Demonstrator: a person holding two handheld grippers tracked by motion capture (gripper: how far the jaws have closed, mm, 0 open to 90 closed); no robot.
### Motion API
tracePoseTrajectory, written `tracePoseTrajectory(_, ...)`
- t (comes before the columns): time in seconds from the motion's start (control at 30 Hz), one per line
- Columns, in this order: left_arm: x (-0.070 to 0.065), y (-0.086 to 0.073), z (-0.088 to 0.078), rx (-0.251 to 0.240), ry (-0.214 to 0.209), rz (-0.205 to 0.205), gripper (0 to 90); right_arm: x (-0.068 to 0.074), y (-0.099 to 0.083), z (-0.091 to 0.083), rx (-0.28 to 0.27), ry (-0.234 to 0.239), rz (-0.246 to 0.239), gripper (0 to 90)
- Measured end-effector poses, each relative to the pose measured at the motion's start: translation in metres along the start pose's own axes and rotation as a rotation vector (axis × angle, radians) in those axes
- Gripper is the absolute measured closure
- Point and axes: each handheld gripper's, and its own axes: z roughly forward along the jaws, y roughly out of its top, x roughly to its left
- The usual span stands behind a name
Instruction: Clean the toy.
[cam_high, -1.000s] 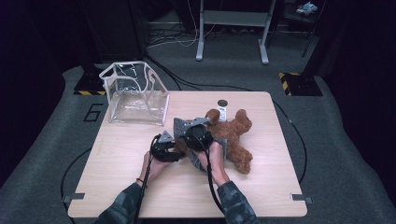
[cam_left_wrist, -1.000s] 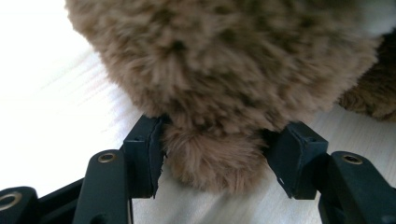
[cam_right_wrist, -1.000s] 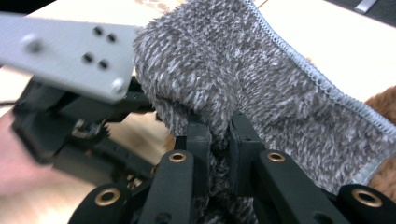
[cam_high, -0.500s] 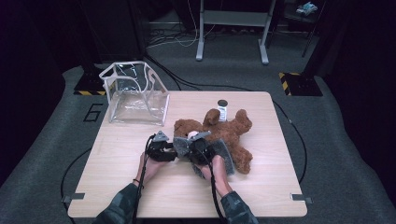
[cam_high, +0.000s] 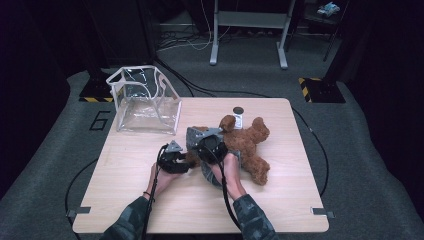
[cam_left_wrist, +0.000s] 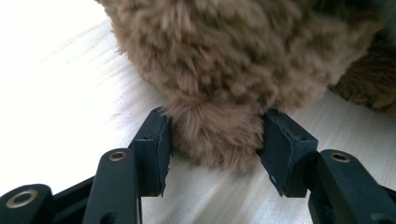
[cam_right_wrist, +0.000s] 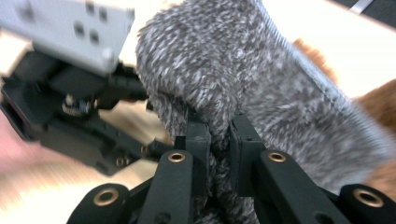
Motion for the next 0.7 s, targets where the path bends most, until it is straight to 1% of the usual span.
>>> tracePoseTrajectory(0.03,0.0,0.0,0.0,-0.007,0.002,-0.001,48.0,0.002,-0.004,0.002,0.007,0.011,0.006,80.8)
tracePoseTrajectory(0.1,0.001,0.0,0.0,-0.013,0.001,-0.011,49.3,0.005,-0.01,0.004,0.018,0.022,-0.004,80.7)
tracePoseTrajectory(0.17,0.001,-0.001,-0.001,-0.012,-0.003,-0.012,50.5,0.007,-0.017,0.008,0.046,0.03,-0.018,80.7)
tracePoseTrajectory(0.2,0.002,-0.001,-0.001,-0.009,-0.002,-0.01,51.0,0.008,-0.022,0.011,0.063,0.04,-0.004,80.7)
tracePoseTrajectory(0.23,0.002,-0.001,-0.001,-0.014,-0.005,-0.019,51.3,0.007,-0.026,0.014,0.078,0.048,-0.02,80.7)
tracePoseTrajectory(0.27,0.002,-0.001,-0.001,-0.014,-0.007,-0.019,52.0,0.008,-0.032,0.018,0.101,0.054,-0.008,80.7)
tracePoseTrajectory(0.3,0.002,-0.001,-0.002,-0.012,-0.009,-0.018,53.1,0.007,-0.035,0.02,0.113,0.059,-0.011,80.7)
tracePoseTrajectory(0.33,0.002,-0.001,-0.002,-0.005,-0.007,-0.01,55.7,0.007,-0.038,0.021,0.124,0.07,0.005,80.7)
tracePoseTrajectory(0.37,0.001,-0.001,-0.001,-0.005,-0.011,-0.011,57.7,0.006,-0.04,0.019,0.123,0.072,0.005,80.7)
tracePoseTrajectory(0.43,0.001,-0.001,-0.001,-0.003,-0.013,-0.004,62.4,0.003,-0.037,0.011,0.094,0.082,0.018,80.7)
tracePoseTrajectory(0.47,0.001,-0.001,-0.001,-0.001,-0.015,-0.006,65.5,0.001,-0.033,0.003,0.072,0.082,0.013,80.7)
tracePoseTrajectory(0.53,0.002,-0.001,-0.002,0.004,-0.016,-0.001,69.7,-0.004,-0.023,-0.014,0.011,0.067,0.041,80.7)
tracePoseTrajectory(0.57,0.002,-0.001,-0.002,0.007,-0.015,0.001,72.6,-0.01,-0.016,-0.025,-0.03,0.043,0.045,80.7)
tracePoseTrajectory(0.6,0.002,-0.001,-0.002,0.012,-0.012,0.007,74.3,-0.013,-0.012,-0.03,-0.052,0.034,0.063,80.7)
tracePoseTrajectory(0.63,0.001,-0.001,-0.001,0.008,-0.013,-0.004,76.0,-0.02,-0.007,-0.037,-0.078,0.016,0.066,80.8)
tracePoseTrajectory(0.7,0.001,-0.001,0.0,0.009,-0.006,0.003,78.6,-0.031,0.004,-0.047,-0.124,-0.059,0.076,80.8)
